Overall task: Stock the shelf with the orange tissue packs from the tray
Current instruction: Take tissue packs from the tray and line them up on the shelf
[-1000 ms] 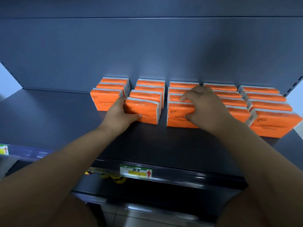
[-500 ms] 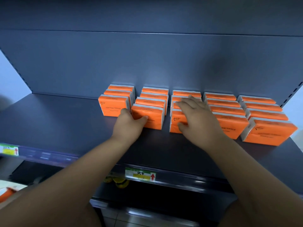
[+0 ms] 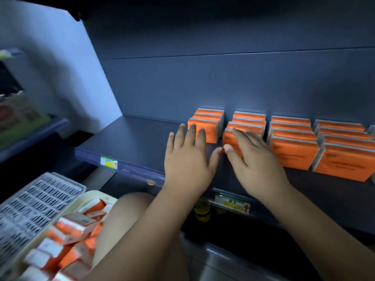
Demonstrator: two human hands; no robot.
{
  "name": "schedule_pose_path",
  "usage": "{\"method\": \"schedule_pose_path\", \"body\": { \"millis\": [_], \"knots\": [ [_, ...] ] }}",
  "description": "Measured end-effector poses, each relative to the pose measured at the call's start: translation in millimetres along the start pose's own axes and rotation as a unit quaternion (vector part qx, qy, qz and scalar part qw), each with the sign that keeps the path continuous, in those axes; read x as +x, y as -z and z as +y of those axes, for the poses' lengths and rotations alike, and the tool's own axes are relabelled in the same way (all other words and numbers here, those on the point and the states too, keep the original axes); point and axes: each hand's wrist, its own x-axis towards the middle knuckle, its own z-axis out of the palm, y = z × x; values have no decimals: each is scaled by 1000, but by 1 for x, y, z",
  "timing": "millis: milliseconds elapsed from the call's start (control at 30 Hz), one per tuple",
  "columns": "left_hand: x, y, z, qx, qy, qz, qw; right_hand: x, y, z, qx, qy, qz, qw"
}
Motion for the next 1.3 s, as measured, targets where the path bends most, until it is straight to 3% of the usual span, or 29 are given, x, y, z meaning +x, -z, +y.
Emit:
{"method": "schedule_pose_path", "body": {
  "millis": [167,400,667,767,967,1133,1300],
  "knots": [
    [-42,39,-58,5,59,34,998,-10,-17,-70,58,44,-30,997],
    [-146,81,-165,126,191,17,973,-35,-70,-185,113,151,-68,980],
    [-252,98,-237,172,326,-9,929,-66,-157,-276,32,260,-214,941],
    [-272,85,-257,159,362,-35,918,-69,-190,-275,-14,242,-287,927],
    [-282,41,-307,132,377,-101,911,-57,-258,-261,-79,107,-415,900],
    [-256,1,-347,97,388,-167,901,-47,-312,-264,-98,53,-427,897],
    [-223,-43,-369,44,436,-231,869,-60,-370,-268,21,7,-404,914]
  ]
}}
